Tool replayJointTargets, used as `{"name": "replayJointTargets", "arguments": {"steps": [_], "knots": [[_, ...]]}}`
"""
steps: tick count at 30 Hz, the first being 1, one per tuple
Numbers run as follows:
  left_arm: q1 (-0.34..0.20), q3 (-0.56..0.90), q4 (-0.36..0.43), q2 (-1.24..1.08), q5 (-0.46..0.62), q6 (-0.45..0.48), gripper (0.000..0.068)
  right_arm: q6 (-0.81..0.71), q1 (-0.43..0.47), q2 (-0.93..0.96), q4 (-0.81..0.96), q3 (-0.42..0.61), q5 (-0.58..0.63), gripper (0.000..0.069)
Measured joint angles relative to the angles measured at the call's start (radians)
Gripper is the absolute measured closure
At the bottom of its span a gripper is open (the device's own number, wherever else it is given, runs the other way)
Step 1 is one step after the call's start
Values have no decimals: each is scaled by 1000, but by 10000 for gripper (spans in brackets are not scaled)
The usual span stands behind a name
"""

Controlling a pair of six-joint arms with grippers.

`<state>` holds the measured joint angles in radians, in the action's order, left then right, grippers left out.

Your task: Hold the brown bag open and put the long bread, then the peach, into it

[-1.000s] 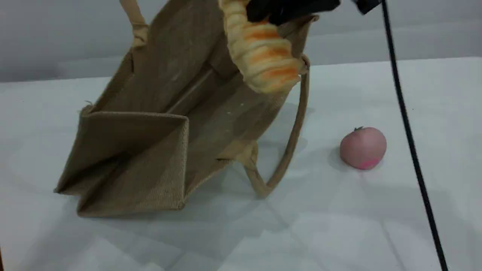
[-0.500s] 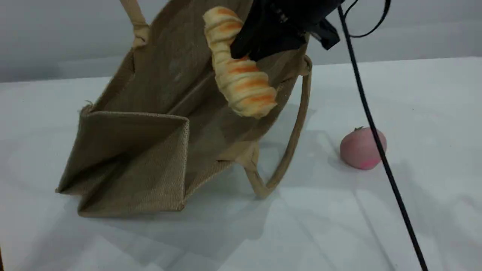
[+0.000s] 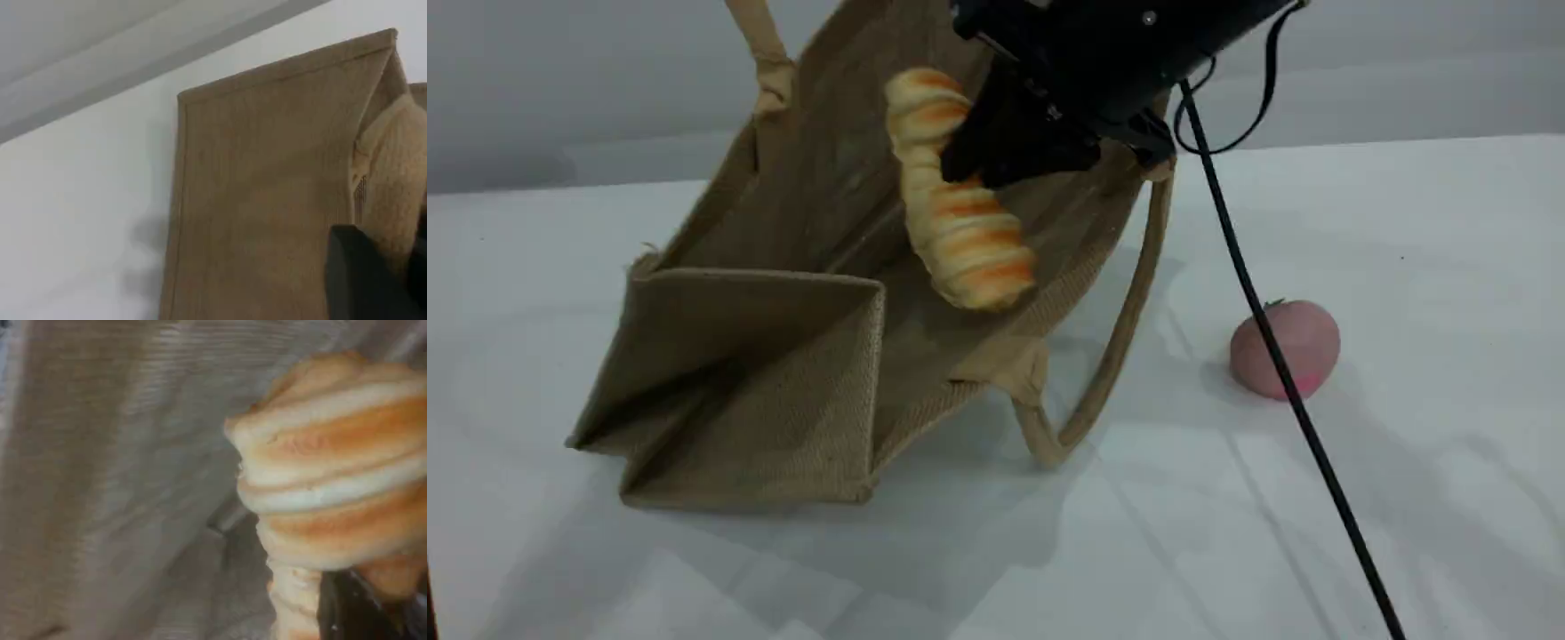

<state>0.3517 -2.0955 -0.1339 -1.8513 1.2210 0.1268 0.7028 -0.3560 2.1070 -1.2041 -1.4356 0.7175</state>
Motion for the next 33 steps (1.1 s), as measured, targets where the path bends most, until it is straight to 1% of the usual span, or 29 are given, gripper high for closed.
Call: {"name": "replayJointTargets", "arguments": {"steps": [2, 6, 8, 10, 12, 15, 21, 24, 29, 33], "knots": [[0, 0, 0, 0, 0, 0, 589, 41, -5, -1, -25, -11, 27, 504], [0, 0, 2, 0, 0, 0, 589, 51, -3, -6, -51, -21, 63, 293], [0, 0, 2, 0, 0, 0, 589, 51, 6, -16, -50, -21, 74, 211], [0, 0, 3, 0, 0, 0, 589, 51, 13, -28, -48, -21, 73, 153], [0, 0, 3, 0, 0, 1, 589, 51, 22, -48, -31, -21, 80, 132], [0, 0, 3, 0, 0, 16, 589, 26, 47, -92, 15, -21, 102, 125], [0, 0, 3, 0, 0, 22, 589, -62, 103, -219, 177, -20, 148, 146], [0, 0, 3, 0, 0, 22, 589, -127, 131, -293, 306, -20, 170, 155], [0, 0, 3, 0, 0, 22, 589, -275, 158, -401, 577, -20, 236, 157], [0, 0, 3, 0, 0, 22, 589, -405, 158, -424, 801, -20, 315, 157]]}}
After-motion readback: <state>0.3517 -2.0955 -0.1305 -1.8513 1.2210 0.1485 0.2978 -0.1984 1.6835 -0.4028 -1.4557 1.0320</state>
